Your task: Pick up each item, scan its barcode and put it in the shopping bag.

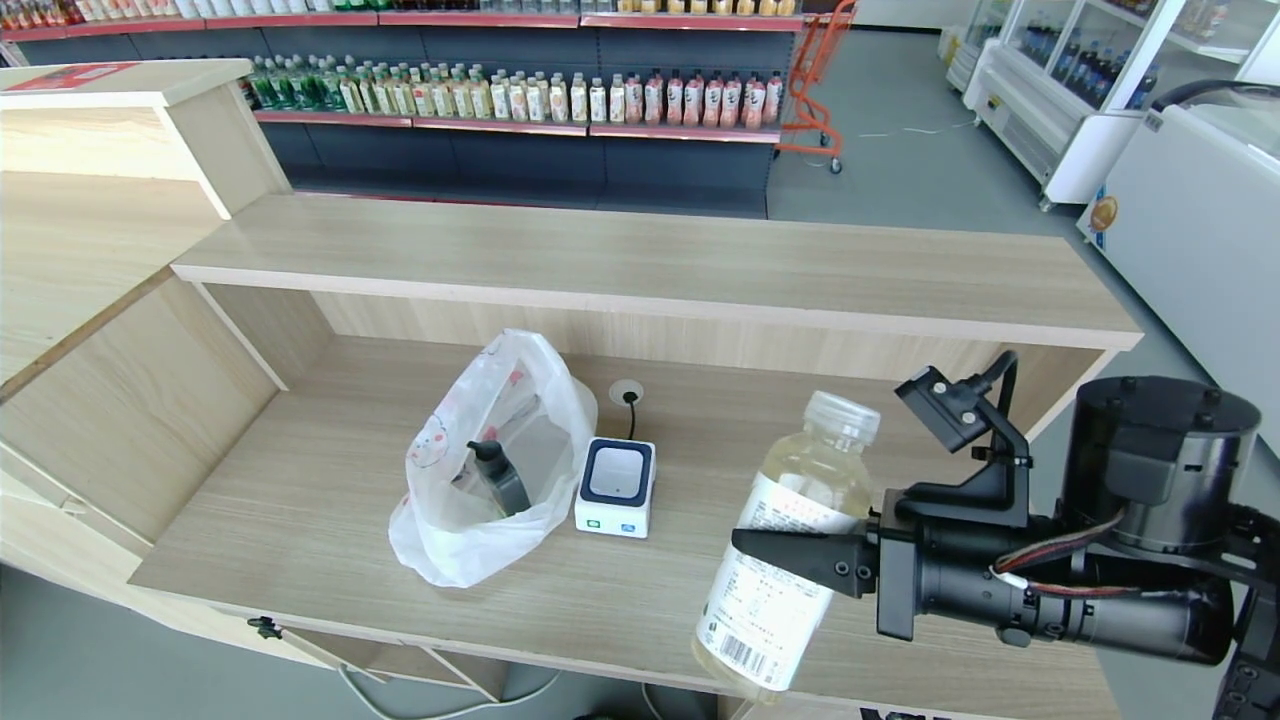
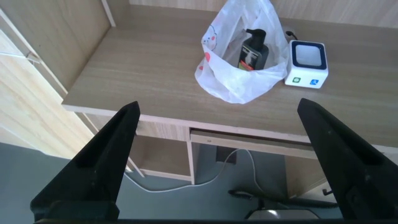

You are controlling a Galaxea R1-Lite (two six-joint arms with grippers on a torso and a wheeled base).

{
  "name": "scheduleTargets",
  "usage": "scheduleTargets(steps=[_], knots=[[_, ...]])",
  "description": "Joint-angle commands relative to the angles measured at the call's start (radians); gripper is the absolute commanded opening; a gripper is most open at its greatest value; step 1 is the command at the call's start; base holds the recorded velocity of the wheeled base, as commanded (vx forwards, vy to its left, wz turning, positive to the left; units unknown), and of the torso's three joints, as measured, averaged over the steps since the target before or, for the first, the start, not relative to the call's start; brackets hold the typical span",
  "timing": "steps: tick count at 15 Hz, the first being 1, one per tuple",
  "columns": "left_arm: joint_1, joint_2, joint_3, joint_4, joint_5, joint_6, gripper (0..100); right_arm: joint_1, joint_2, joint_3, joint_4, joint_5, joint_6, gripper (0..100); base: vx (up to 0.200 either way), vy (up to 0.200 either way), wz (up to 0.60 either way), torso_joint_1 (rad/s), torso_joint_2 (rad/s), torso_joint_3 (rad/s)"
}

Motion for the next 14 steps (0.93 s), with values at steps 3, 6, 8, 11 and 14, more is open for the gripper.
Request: scheduleTargets(steps=[3,6,8,11,14], knots=[[0.000,0.000,0.000,0.000,0.000,-0.001,100,0.002,0.001,0.001,-0.002,-0.002,-0.002,0,0.000,0.000,0.00,0.000,0.00,0.000],[0.000,0.000,0.000,0.000,0.000,0.000,100,0.002,0.003,0.003,-0.002,-0.005,-0.005,0,0.000,0.000,0.00,0.000,0.00,0.000],[0.000,0.000,0.000,0.000,0.000,-0.001,100,0.002,0.001,0.003,-0.003,-0.006,-0.006,0,0.000,0.000,0.00,0.000,0.00,0.000],[0.000,0.000,0.000,0.000,0.000,-0.001,100,0.002,-0.003,0.003,-0.003,-0.011,-0.006,0,0.000,0.000,0.00,0.000,0.00,0.000],[0.000,0.000,0.000,0.000,0.000,0.000,100,0.002,-0.008,0.004,-0.003,-0.012,-0.008,0,0.000,0.000,0.00,0.000,0.00,0.000]])
